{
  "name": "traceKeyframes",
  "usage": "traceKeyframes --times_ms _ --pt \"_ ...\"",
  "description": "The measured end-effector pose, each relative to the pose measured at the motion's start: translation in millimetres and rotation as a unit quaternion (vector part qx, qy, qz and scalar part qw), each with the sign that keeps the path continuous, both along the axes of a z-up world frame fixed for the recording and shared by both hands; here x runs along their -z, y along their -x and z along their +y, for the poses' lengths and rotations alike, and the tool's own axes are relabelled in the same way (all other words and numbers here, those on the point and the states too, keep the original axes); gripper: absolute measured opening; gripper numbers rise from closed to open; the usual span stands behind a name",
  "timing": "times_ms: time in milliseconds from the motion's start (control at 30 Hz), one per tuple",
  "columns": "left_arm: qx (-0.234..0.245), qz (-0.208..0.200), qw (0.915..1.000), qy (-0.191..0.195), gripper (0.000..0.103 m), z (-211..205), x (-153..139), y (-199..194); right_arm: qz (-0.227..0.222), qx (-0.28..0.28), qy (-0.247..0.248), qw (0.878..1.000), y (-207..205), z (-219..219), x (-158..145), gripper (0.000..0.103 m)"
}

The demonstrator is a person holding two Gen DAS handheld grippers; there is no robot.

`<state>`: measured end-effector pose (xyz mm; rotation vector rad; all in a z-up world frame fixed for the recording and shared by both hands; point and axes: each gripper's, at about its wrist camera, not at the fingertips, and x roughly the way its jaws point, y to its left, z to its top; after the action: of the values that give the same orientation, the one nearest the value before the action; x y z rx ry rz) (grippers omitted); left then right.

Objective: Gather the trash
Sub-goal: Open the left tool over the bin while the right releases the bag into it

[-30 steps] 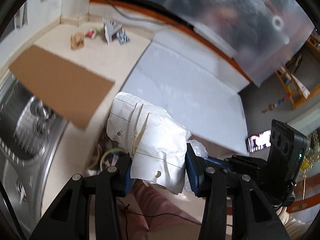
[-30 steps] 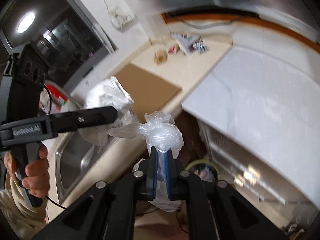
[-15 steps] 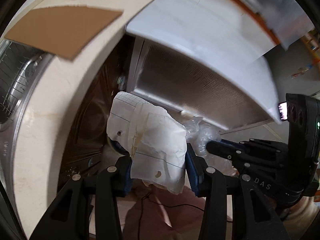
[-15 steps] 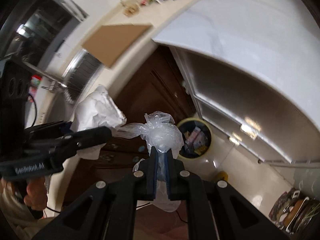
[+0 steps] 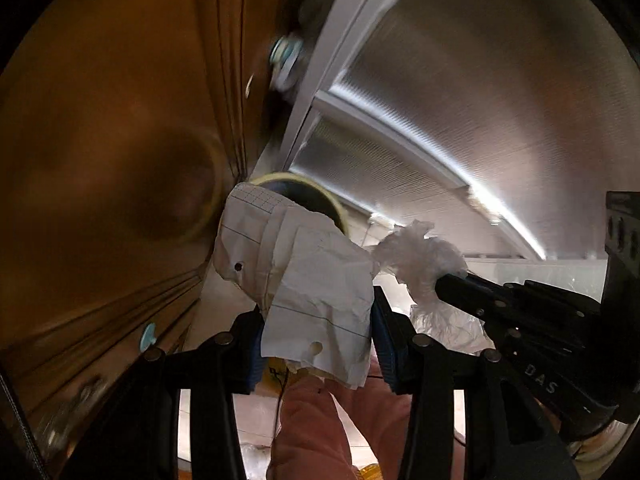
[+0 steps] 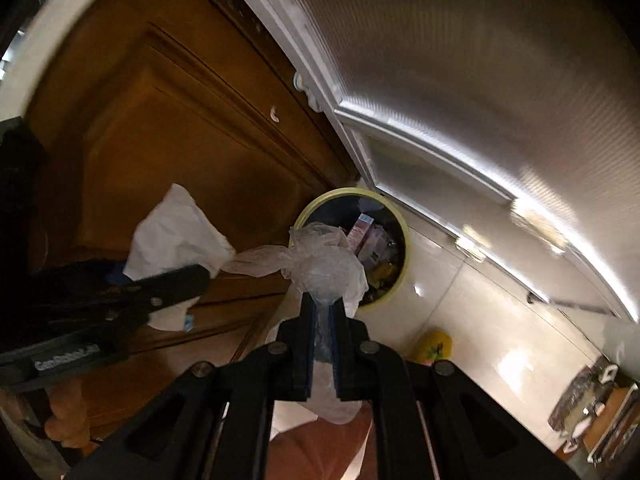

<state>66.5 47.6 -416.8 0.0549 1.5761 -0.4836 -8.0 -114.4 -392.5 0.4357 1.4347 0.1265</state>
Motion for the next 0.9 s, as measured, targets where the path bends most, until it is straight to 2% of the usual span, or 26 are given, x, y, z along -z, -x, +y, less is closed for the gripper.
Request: traceKeyframes --times_ms 167,233,367,467,533,600,667,767,833,900 --pt "0.008 0.008 0.9998 -0.013 0.044 2 56 -13 0.01 -0.013 -0.003 1.0 -15 11 55 0.007" --pt "0.018 0.009 0.9997 -0.016 0.045 -1 69 -18 0.011 -0.017 -0.003 1.0 -21 15 69 0.007" --pt "0.067 0.009 0.9977 -0.005 0.046 -13 95 -24 0.011 -0.018 -0.014 1.0 -29 19 95 0.007" --pt "0.102 0.007 0.9948 -0.003 0.05 -24 112 -24 0.016 -0.012 -0.023 1.0 -33 15 118 0.01" --pt "0.116 0.001 0.9932 -0.003 0.061 -31 121 -24 0.009 -0.011 -0.027 1.0 -35 13 128 0.01" --pt "0.128 -0.009 0.9916 -0.015 0.063 -37 130 -22 0.003 -0.023 -0.021 0.999 -35 13 138 0.011" --pt "0.135 -0.01 0.9903 -0.032 0.065 -41 140 -20 0.002 -0.036 -0.013 0.999 -34 12 147 0.016" --pt "0.136 -0.009 0.9898 -0.042 0.071 -42 147 -17 0.006 -0.044 -0.008 0.999 -32 8 155 0.032" --pt "0.138 -0.01 0.9895 -0.043 0.081 -43 148 -14 0.004 -0.044 -0.009 0.999 -29 5 156 0.046" --pt "0.139 -0.013 0.9892 -0.044 0.091 -43 148 -13 -0.002 -0.041 -0.012 0.999 -25 0 153 0.047"
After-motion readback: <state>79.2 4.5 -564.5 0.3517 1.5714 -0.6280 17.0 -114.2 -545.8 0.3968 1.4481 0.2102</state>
